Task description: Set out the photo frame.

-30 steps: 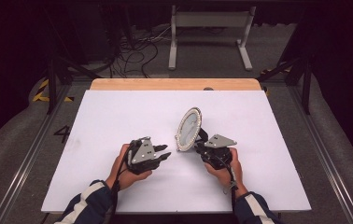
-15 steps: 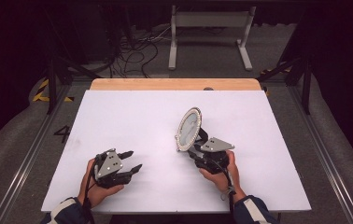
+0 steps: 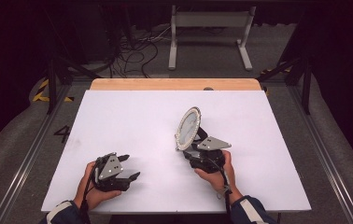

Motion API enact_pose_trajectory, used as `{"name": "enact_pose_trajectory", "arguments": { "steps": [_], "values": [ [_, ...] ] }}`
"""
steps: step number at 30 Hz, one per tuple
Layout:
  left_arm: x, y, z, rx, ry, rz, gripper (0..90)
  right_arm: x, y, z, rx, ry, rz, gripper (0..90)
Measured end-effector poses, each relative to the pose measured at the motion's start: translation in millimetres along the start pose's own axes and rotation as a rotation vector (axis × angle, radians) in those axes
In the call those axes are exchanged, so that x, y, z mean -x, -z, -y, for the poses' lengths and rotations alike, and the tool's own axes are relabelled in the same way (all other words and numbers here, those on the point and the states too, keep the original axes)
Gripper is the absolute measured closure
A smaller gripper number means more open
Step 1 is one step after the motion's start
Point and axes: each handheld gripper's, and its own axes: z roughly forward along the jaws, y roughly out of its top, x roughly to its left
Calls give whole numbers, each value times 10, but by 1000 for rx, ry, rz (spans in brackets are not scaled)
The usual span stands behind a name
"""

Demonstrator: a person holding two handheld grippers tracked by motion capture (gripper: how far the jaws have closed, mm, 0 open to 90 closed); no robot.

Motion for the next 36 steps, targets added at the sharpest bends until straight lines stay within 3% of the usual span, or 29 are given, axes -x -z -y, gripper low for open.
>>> {"name": "enact_pose_trajectory", "arguments": {
  "steps": [4,10,11,16,20,22,26,36],
  "values": [
    [-10,-24,8,-12,7,4,272,-45,-27,-53,17,-9,0,493],
    [5,-60,0,-28,-1,8,254,-51,-88,-112,45,-58,16,480],
    [6,-67,-1,-35,-5,8,254,-51,-115,-126,55,-84,19,483],
    [3,-73,0,-32,-1,11,253,-75,-158,-149,59,-104,31,480],
    [10,-83,-1,-37,-7,17,260,-60,-218,-156,70,-137,60,531],
    [12,-85,-3,-39,-15,19,274,-31,-226,-162,73,-181,55,583],
    [5,-93,-1,-39,-14,23,272,22,-216,-152,77,-190,31,609],
    [7,-149,-26,-49,-23,26,241,61,-171,-141,46,-153,6,640]
  ]
}}
